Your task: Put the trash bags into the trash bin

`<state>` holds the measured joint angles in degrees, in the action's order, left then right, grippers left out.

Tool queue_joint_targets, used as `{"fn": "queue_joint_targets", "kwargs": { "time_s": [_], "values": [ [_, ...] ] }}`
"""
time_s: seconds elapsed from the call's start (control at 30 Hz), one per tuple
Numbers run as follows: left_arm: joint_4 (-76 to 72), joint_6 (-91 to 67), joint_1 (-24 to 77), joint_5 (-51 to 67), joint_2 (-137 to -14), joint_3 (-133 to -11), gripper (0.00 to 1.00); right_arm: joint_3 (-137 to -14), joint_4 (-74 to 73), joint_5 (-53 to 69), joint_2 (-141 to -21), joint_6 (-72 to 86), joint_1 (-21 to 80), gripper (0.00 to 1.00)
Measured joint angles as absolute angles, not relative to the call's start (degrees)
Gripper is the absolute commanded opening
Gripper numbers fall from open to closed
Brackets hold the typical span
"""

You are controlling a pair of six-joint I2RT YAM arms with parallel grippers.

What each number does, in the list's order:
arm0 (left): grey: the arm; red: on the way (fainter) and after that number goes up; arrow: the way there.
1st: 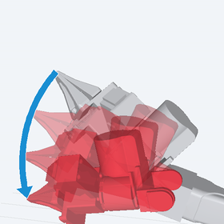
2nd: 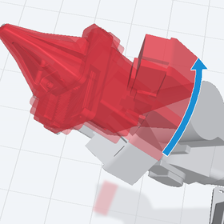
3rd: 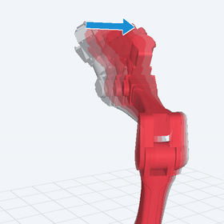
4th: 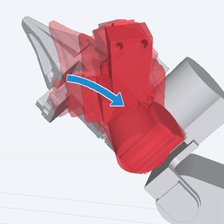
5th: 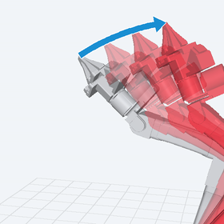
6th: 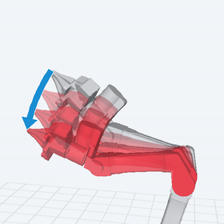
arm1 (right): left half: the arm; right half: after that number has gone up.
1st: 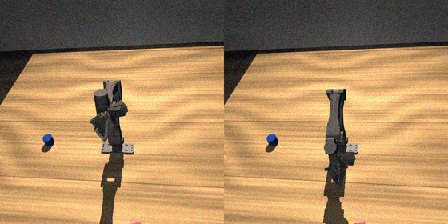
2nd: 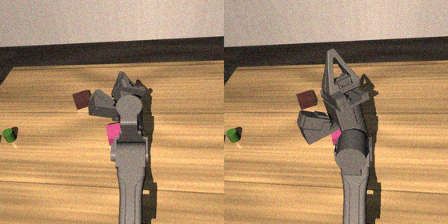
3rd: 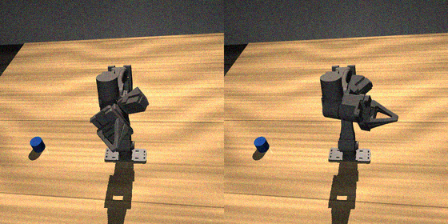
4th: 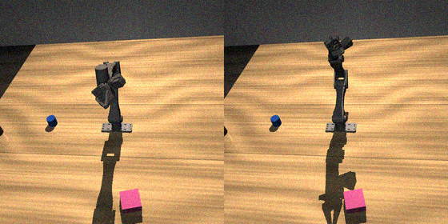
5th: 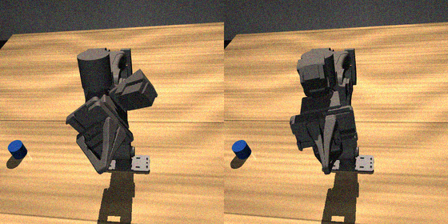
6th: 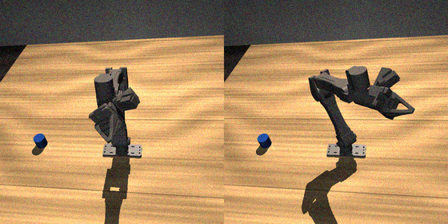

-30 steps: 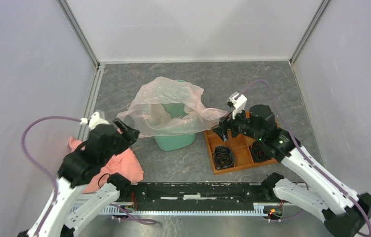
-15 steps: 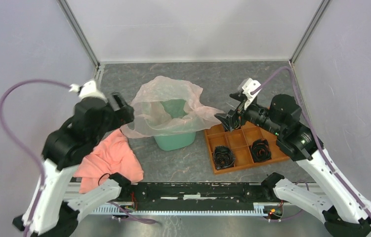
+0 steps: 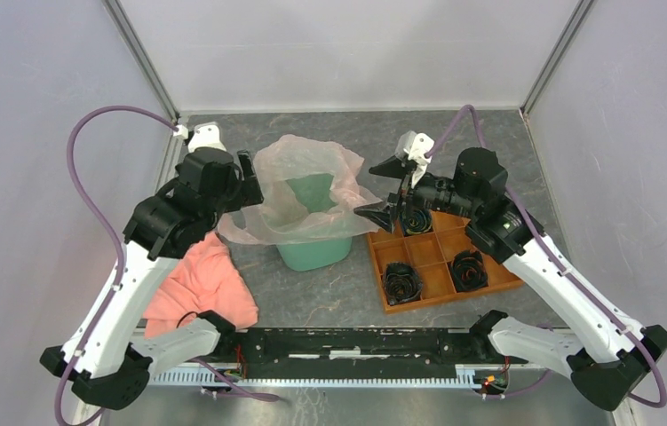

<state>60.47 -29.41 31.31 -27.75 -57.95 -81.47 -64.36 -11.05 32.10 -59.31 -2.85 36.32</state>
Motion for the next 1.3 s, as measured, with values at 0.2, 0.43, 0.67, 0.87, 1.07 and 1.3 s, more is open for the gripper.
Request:
{"fn": "queue_joint_targets", "kwargs": {
  "time_s": [0.2, 0.43, 0.67, 0.87, 1.07, 1.3],
  "values": [
    [59.8, -28.4, 31.3, -27.3, -60.4, -81.6, 0.99, -71.6, -15.3, 30.7, -62.2, -5.1, 36.5, 0.98],
    [63.9, -27.0, 31.3, -24.9, -58.2, -85.4, 1.00, -80.0, -20.5, 27.8, -61.2, -4.1, 36.9, 0.98],
    [65.3, -26.3, 31.3, -24.9, -58.2, -87.8, 1.00, -82.0, -19.9, 25.3, -62.6, -0.7, 42.3, 0.98],
    [64.4, -24.4, 31.3, -25.1, -61.8, -85.6, 1.00, -86.0, -24.8, 11.1, -69.2, -3.5, 48.5, 0.98],
    [64.1, -23.2, 31.3, -28.4, -63.1, -83.8, 0.97, -85.9, -27.1, -5.4, -70.0, -8.8, 54.3, 0.98],
    [62.1, -21.4, 31.3, -31.3, -63.6, -83.8, 0.70, -84.8, -22.6, -18.6, -73.5, -13.7, 56.2, 0.69]
  ]
}}
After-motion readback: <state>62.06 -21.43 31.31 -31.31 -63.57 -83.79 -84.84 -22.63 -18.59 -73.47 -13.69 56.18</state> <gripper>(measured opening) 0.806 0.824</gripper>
